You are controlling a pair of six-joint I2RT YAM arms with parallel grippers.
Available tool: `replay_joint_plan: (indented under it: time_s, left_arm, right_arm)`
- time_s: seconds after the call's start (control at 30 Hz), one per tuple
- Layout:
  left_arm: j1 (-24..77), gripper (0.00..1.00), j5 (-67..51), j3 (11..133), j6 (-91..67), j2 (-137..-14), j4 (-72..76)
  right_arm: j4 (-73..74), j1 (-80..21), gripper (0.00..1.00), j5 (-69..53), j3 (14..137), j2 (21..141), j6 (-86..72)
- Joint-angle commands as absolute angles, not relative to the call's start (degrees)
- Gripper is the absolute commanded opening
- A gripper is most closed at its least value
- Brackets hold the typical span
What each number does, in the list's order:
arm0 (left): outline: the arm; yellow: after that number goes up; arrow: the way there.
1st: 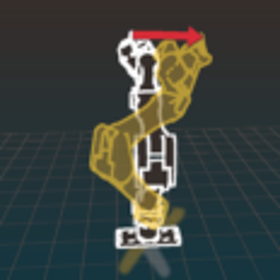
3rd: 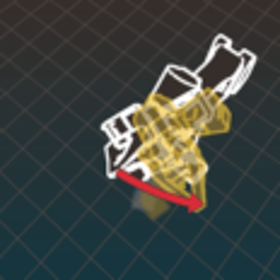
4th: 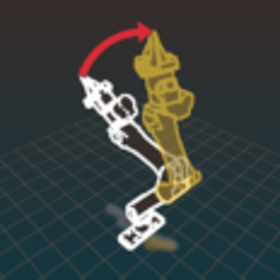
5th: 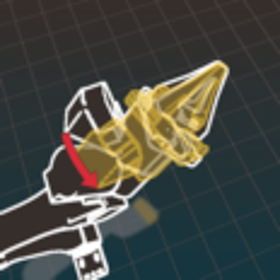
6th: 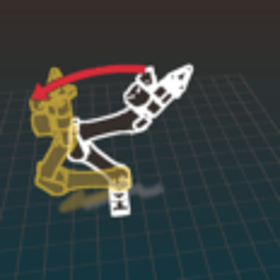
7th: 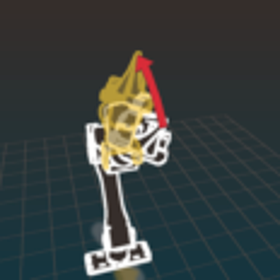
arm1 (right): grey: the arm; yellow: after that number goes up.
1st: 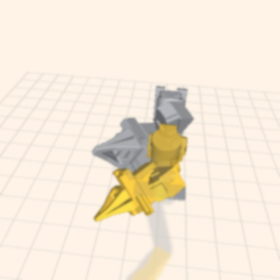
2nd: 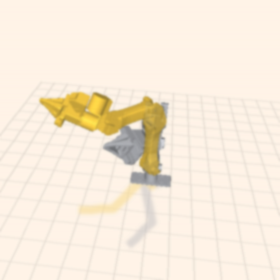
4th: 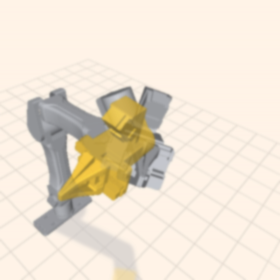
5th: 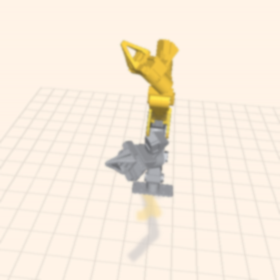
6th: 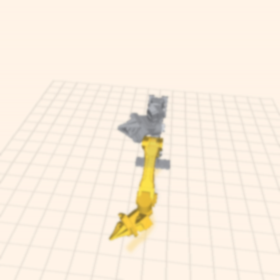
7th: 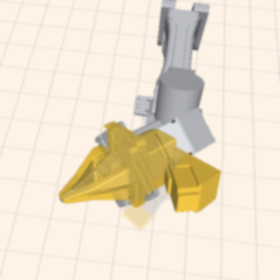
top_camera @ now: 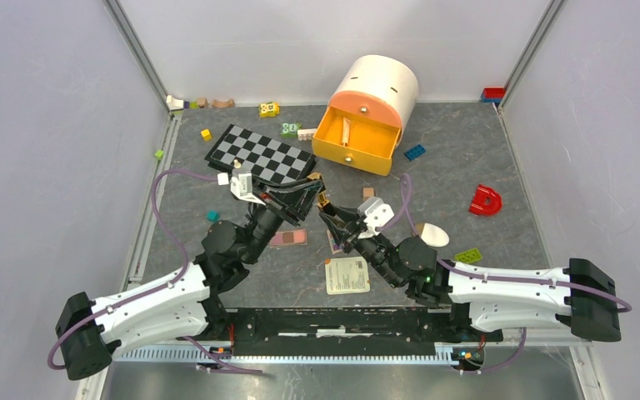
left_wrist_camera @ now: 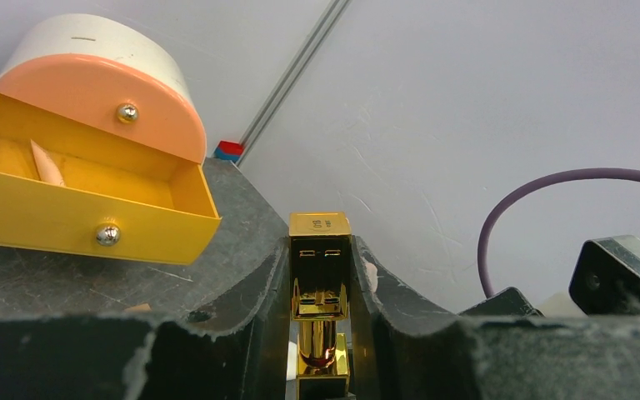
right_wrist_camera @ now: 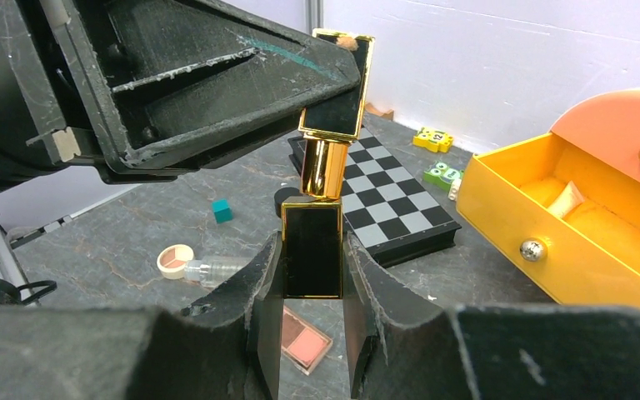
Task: Organize the makeup
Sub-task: Place the lipstick at the center of the board.
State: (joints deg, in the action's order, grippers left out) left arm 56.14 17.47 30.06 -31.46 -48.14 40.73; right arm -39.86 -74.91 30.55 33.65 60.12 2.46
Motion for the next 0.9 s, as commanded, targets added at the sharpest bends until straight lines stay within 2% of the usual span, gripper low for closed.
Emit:
replay_joint_plan:
  time_s: [0.0,0.2,0.3,0.6,0.87]
  left_arm:
    - [56.9,0.02,16.1,32.1,-28.8,-48.5,40.5]
    - [57.0,0.02,16.3,32.0,-27.6,-46.8,40.5]
    - [57.0,0.02,17.1,32.4,-26.3,-44.6,40.2]
    - [57.0,0.02,14.6,34.8,-23.7,-38.9,39.4]
    - [56.9,0.02,8.2,34.0,-23.0,-39.1,43.6]
  right_arm:
    - [-42.5,-75.5,0.0,31.7,36.3,59.6,4.5]
    - [-43.8,-75.5,0.0,31.5,33.7,58.1,7.1]
    - [-49.1,-75.5,0.0,28.2,29.0,55.6,12.8]
    - [-71.9,-75.5,0.0,9.6,9.0,45.1,38.4]
    - [-65.2,-75.5,0.0,2.1,9.8,42.4,46.0]
